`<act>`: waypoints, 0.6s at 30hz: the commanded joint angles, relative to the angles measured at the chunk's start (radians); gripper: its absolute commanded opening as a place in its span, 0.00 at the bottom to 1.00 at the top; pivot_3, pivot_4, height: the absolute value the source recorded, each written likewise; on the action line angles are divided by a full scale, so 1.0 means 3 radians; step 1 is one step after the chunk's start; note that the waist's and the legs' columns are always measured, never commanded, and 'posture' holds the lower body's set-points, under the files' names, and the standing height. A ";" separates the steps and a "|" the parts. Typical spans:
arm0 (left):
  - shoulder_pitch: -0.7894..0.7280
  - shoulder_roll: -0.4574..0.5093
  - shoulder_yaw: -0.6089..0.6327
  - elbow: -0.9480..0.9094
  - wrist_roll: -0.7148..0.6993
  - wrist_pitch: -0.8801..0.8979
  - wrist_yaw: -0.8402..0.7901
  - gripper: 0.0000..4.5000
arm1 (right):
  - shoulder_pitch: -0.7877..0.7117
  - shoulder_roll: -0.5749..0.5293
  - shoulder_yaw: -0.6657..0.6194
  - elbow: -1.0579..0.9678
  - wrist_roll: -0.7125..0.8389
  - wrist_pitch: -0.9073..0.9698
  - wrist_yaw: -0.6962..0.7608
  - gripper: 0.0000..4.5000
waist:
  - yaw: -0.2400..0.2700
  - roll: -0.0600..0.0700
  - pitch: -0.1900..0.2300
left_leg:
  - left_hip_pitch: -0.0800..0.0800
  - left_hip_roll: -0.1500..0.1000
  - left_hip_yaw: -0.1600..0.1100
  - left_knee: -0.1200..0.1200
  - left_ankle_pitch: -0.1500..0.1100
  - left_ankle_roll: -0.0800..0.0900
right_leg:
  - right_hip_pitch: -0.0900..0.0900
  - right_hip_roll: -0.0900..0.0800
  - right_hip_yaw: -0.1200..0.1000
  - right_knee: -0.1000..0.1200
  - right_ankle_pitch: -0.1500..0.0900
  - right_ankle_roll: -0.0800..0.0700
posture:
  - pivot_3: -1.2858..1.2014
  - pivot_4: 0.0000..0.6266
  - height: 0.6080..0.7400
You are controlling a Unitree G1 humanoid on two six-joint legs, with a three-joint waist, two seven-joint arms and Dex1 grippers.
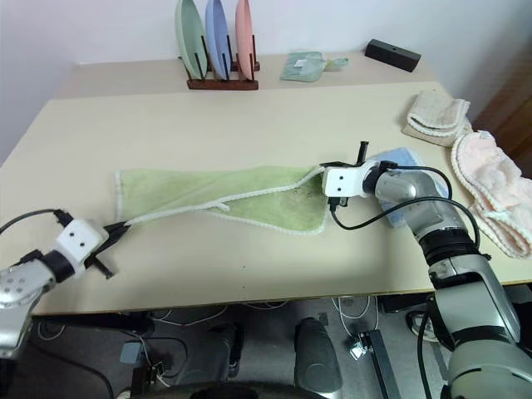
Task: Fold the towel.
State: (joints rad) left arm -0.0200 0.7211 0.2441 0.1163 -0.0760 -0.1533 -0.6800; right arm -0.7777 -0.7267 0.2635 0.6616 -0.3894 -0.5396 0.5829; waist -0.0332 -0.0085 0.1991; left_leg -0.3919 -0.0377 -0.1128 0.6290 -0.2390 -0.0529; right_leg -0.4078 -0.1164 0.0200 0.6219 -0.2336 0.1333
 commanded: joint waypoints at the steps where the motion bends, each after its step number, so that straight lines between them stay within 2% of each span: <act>1: -0.0882 0.0008 0.0023 0.0362 0.0006 -0.0039 0.0274 0.00 | -0.0630 -0.0101 -0.0185 0.0189 -0.0053 0.0074 -0.0250 0.01 | 0.0002 -0.0004 0.0005 | -0.0001 -0.0001 -0.0001 0.0002 0.0003 -0.0005 | -0.0001 0.0000 0.0000 0.0003 0.0000 0.0000 | 0.52 0.24 1.00; 4: -0.1634 0.0005 -0.0012 0.0802 0.0136 -0.0049 0.0556 0.00 | -0.1049 -0.0111 -0.0192 0.0478 -0.0098 0.0095 -0.0429 0.01 | -0.0010 -0.0006 0.0004 | -0.0001 -0.0002 -0.0002 0.0002 0.0005 -0.0008 | -0.0004 0.0000 0.0000 0.0007 0.0002 0.0000 | 0.52 0.24 1.00; 7: -0.2606 0.0131 0.0015 0.1466 0.0263 -0.0260 0.0958 0.00 | -0.1645 -0.0158 -0.0209 0.0740 -0.0196 0.0101 -0.0721 0.01 | -0.0031 -0.0009 0.0004 | -0.0002 -0.0003 -0.0002 -0.0004 0.0004 -0.0008 | -0.0010 -0.0002 0.0000 0.0015 0.0000 0.0008 | 0.52 0.24 1.00; 10: -0.3080 0.0287 0.0046 0.1857 0.0237 -0.0467 0.1017 0.00 | -0.1889 -0.0177 -0.0302 0.0728 -0.0026 0.0043 -0.0663 0.01 | -0.0088 -0.0009 0.0004 | -0.0052 -0.0003 0.0002 -0.0002 0.0013 -0.0023 | -0.0073 -0.0003 0.0003 0.0029 0.0000 0.0008 | 0.52 0.24 1.00; 12: -0.3135 0.0368 0.0052 0.1956 0.0184 -0.0538 0.0952 0.00 | -0.1854 -0.0172 -0.0358 0.0635 0.0127 0.0034 -0.0502 0.01 | -0.0127 -0.0008 0.0003 | -0.0054 -0.0003 0.0005 -0.0008 0.0014 -0.0025 | -0.0077 -0.0004 0.0002 0.0029 -0.0001 0.0009 | 0.52 0.24 1.00; 13: -0.3006 0.0430 0.0100 0.1877 0.0058 -0.0493 0.0763 0.00 | -0.1650 -0.0185 -0.0393 0.0402 0.0335 0.0082 -0.0222 0.01 | -0.0139 -0.0006 0.0002 | -0.0054 -0.0003 0.0007 -0.0013 0.0014 -0.0025 | -0.0077 -0.0004 0.0002 0.0028 -0.0001 0.0010 | 0.52 0.24 1.00; 15: -0.2617 0.0523 0.0201 0.1577 -0.0220 -0.0363 0.0368 0.00 | -0.1174 -0.0260 -0.0439 -0.0113 0.0671 0.0241 0.0265 0.01 | -0.0159 -0.0008 -0.0002 | -0.0051 -0.0002 0.0012 -0.0018 0.0013 -0.0023 | -0.0076 -0.0006 0.0002 0.0027 -0.0001 0.0010 | 0.52 0.24 1.00; 18: -0.1881 0.0609 0.0329 0.0999 -0.0535 -0.0062 -0.0052 0.00 | -0.0444 -0.0389 -0.0517 -0.0881 0.1050 0.0666 0.0738 0.01 | -0.0151 -0.0005 0.0001 | -0.0050 -0.0001 0.0011 -0.0016 0.0010 -0.0017 | -0.0074 -0.0006 0.0002 0.0029 -0.0003 0.0013 | 0.52 0.24 1.00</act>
State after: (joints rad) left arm -0.6181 0.8646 0.2852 0.5048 -0.1737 -0.2145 -0.6419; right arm -0.9377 -0.8071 0.1467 0.5082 -0.1501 -0.4000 0.7380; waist -0.0786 -0.0102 0.1993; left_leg -0.4085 -0.0379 -0.1098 0.6258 -0.2377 -0.0550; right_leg -0.4304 -0.1181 0.0206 0.6314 -0.2343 0.1370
